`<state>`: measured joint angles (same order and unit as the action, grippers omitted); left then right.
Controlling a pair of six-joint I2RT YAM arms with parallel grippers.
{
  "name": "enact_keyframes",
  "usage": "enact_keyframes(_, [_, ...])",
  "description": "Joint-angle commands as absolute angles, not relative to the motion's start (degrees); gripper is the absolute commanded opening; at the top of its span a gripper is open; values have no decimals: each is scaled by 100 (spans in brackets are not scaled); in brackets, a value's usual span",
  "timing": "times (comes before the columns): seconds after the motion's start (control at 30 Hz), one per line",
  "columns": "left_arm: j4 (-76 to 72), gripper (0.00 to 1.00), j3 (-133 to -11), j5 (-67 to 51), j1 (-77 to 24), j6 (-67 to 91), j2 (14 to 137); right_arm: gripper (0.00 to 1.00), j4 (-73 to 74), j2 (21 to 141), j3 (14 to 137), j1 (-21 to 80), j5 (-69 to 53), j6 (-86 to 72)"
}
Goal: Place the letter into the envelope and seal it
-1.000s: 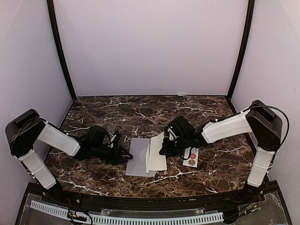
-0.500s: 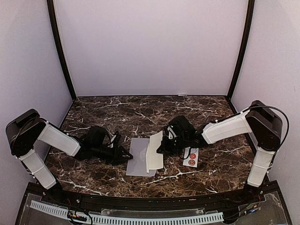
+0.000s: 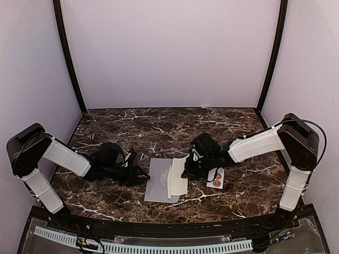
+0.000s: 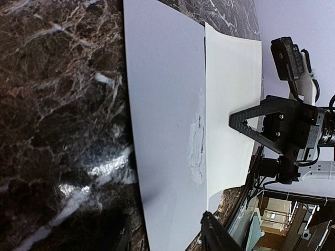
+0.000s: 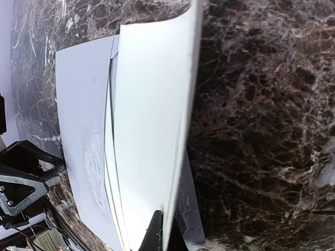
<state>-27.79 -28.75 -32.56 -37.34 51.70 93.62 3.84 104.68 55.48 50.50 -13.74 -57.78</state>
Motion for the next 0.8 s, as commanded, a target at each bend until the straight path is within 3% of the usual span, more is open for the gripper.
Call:
enact_keyframes(0.0, [-2760,44,-2786,-3292,-3752,5141,9354,0,426,10497,5659,5036,-1507,-5930])
enact_keyframes(0.27, [-2864,45,-2814,-3253,-3748,5127,9546,0,-409,10239,5394,5017,-1770,-5876])
enact_keyframes(0.77, [-2632,70,-2508,-2568,-3744,5260,8733,0,-3586,9722,4251,4896,-2366,-5898])
